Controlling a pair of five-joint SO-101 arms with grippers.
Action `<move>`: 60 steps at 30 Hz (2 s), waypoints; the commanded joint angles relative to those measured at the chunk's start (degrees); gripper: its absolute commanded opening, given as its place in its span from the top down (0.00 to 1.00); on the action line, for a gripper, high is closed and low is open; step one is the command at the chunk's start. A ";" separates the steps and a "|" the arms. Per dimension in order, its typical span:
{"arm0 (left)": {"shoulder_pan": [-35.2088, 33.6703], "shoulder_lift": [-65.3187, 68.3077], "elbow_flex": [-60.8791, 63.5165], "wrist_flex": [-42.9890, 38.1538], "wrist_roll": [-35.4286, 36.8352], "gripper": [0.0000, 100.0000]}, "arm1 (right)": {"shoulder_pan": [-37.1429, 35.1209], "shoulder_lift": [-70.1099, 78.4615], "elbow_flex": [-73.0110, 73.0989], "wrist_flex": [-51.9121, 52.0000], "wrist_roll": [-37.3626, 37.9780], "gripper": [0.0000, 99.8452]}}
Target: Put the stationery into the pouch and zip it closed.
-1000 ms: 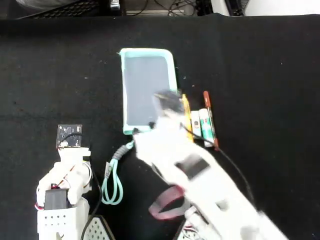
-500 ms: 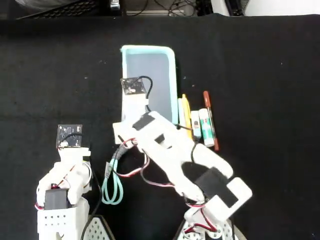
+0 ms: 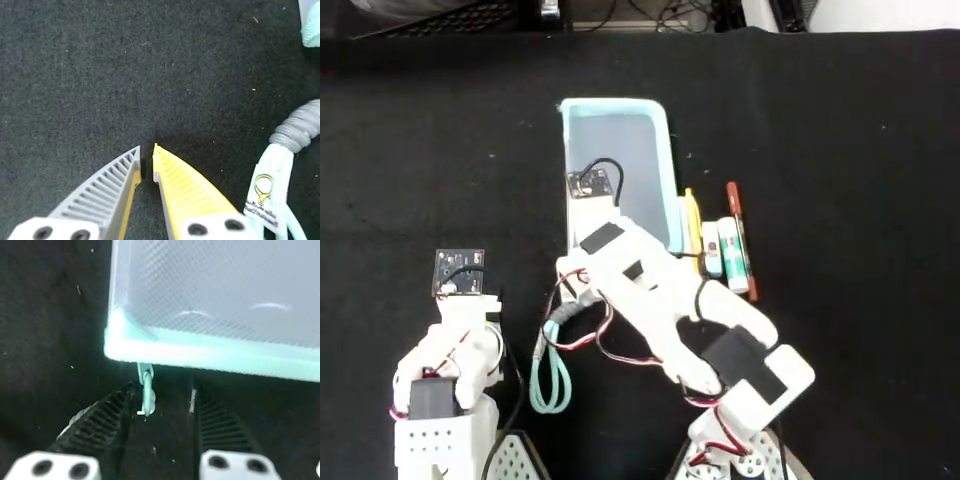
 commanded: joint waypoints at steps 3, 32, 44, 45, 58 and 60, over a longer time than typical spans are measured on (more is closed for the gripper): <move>0.66 -0.26 0.84 -0.70 -0.35 0.94 | -0.26 0.48 -0.48 0.09 -0.09 0.83; 0.48 -0.26 0.84 -0.70 -0.35 0.94 | 2.64 -16.75 11.38 -5.45 37.71 0.99; 0.75 -0.26 0.84 -0.88 -0.35 0.94 | 6.15 -30.64 21.49 -11.52 37.98 0.99; 0.75 -0.26 0.84 -0.70 -0.35 0.94 | 5.89 -30.64 21.49 -11.52 37.98 0.99; 7.43 -0.26 0.84 -33.32 -0.26 0.93 | 3.25 -30.29 6.46 -5.01 47.56 0.99; 8.92 -0.18 0.84 -32.09 -0.26 0.93 | 3.25 -30.55 4.97 -4.13 47.56 0.99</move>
